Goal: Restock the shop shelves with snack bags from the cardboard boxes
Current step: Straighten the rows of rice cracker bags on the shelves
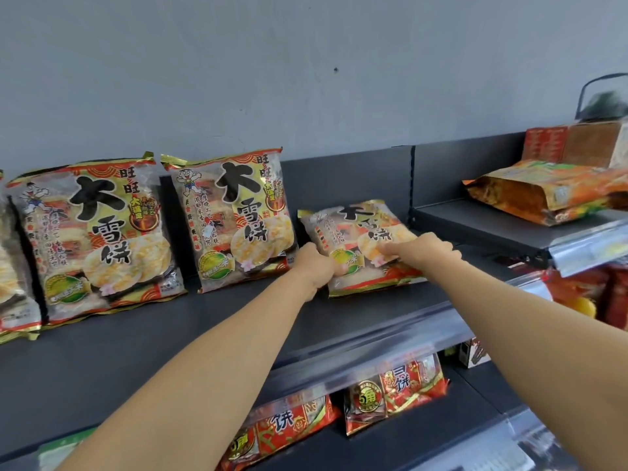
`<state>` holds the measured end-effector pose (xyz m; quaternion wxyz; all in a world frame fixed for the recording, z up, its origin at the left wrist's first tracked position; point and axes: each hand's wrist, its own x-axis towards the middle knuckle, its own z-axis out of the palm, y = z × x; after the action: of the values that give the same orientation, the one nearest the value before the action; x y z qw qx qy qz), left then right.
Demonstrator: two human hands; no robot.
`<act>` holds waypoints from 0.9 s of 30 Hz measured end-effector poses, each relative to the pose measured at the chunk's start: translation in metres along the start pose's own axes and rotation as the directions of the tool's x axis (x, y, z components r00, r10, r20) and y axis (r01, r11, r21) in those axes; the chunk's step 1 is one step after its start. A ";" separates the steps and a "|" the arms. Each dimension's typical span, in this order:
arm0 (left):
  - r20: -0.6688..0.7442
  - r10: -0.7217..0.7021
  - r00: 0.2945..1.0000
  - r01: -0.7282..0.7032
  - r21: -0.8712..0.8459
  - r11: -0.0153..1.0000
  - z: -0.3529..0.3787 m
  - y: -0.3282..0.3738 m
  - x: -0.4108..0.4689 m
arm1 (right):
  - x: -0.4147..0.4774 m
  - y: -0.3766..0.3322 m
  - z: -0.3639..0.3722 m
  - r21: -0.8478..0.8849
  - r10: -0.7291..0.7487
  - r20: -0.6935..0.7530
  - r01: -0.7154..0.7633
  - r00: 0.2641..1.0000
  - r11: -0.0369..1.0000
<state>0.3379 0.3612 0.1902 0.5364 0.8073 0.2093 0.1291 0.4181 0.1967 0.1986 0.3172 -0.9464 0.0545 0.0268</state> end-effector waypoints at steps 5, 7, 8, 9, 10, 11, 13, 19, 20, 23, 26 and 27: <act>-0.173 0.314 0.933 -0.279 0.199 0.939 0.000 0.002 0.004 | 0.007 -0.015 0.004 0.188 -0.150 -0.031 0.153 0.988 0.970; -0.224 0.358 0.906 -0.291 0.284 0.913 -0.006 0.003 0.008 | 0.007 -0.027 0.011 0.223 -0.202 -0.021 0.202 0.979 0.954; -0.236 0.363 0.901 -0.276 0.333 0.902 -0.009 0.002 0.010 | 0.005 -0.034 0.017 0.290 -0.214 0.006 0.203 0.977 0.935; -0.241 0.362 0.901 -0.257 0.375 0.891 -0.012 0.001 0.011 | 0.003 -0.040 0.025 0.363 -0.223 0.031 0.197 0.974 0.911; -0.241 0.362 0.900 -0.247 0.402 0.882 -0.015 -0.001 0.013 | 0.000 -0.045 0.034 0.415 -0.219 0.042 0.183 0.975 0.891; -0.237 0.366 0.900 -0.248 0.413 0.877 -0.018 -0.002 0.016 | -0.001 -0.049 0.042 0.449 -0.223 0.039 0.182 0.974 0.875; -0.219 0.371 0.903 -0.257 0.417 0.872 -0.022 -0.005 0.020 | -0.004 -0.054 0.056 0.463 -0.287 0.077 0.220 0.955 0.858; -0.057 0.321 0.946 -0.260 0.463 0.848 -0.029 -0.005 0.025 | -0.001 -0.065 0.076 0.422 -0.376 0.105 0.301 0.921 0.855; -0.063 0.328 0.942 -0.263 0.469 0.843 -0.031 -0.007 0.024 | 0.000 -0.068 0.080 0.408 -0.363 0.102 0.294 0.926 0.864; -0.127 0.353 0.927 -0.229 0.554 0.801 -0.037 -0.014 0.016 | 0.005 -0.075 0.087 0.377 -0.333 0.074 0.282 0.940 0.882; -0.129 0.322 0.938 -0.171 0.635 0.753 -0.049 -0.024 0.006 | 0.009 -0.083 0.089 0.360 -0.321 0.070 0.276 0.944 0.891; -0.112 0.311 0.944 -0.166 0.652 0.740 -0.054 -0.027 0.004 | 0.009 -0.086 0.090 0.351 -0.318 0.063 0.277 0.946 0.894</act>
<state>0.3129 0.4158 0.1860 0.1857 0.9418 0.1910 0.2051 0.4356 0.3182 0.1774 0.4777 -0.8717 -0.1061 0.0246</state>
